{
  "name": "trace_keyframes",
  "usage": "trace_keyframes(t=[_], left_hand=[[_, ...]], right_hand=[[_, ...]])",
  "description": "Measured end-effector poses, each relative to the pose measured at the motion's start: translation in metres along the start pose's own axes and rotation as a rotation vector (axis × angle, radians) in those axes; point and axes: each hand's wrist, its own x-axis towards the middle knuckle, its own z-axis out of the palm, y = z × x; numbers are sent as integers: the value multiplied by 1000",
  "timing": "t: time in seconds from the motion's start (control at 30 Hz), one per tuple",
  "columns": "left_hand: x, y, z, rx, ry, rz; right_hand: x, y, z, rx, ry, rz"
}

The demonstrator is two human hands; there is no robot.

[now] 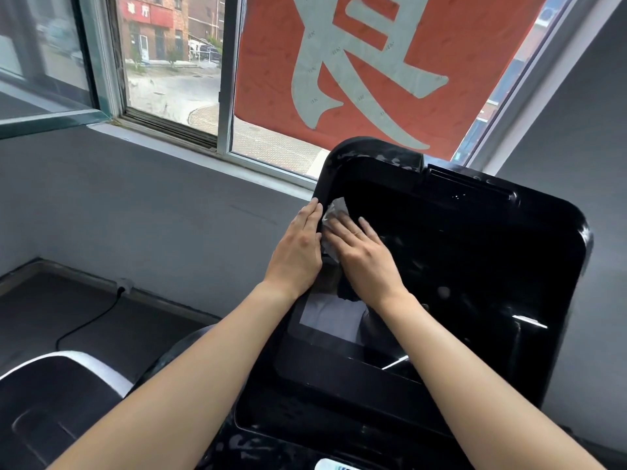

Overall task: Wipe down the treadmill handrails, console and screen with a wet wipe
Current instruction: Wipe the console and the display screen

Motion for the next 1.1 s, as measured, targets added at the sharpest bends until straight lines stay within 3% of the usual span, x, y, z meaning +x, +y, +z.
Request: trace_keyframes(t=[0.07, 0.17, 0.23, 0.5, 0.57, 0.7, 0.77, 0.83, 0.97, 1.1], left_hand=[[1, 0, 0, -1, -7, -1], [1, 1, 1, -6, -7, -3], [1, 1, 2, -6, -2, -12], [1, 1, 3, -4, 12, -19], [1, 0, 4, -1, 7, -13], [1, 0, 5, -1, 6, -12], [1, 1, 7, 7, 12, -14], [0, 1, 10, 12, 21, -26], [-2, 3, 11, 34, 19, -34], [-5, 6, 12, 63, 7, -43]], right_hand=[[1, 11, -8, -9, 37, 75], [2, 18, -13, 40, 155, 400], [5, 9, -9, 78, 190, 497], [-8, -6, 4, 29, 10, 54], [-7, 4, -3, -25, 28, 107], [-8, 8, -12, -6, 149, 471], [-8, 0, -7, 8, 163, 525], [-8, -11, -1, 35, 117, 448], [-16, -23, 7, 37, -28, 127], [-23, -4, 0, -12, -39, 89]])
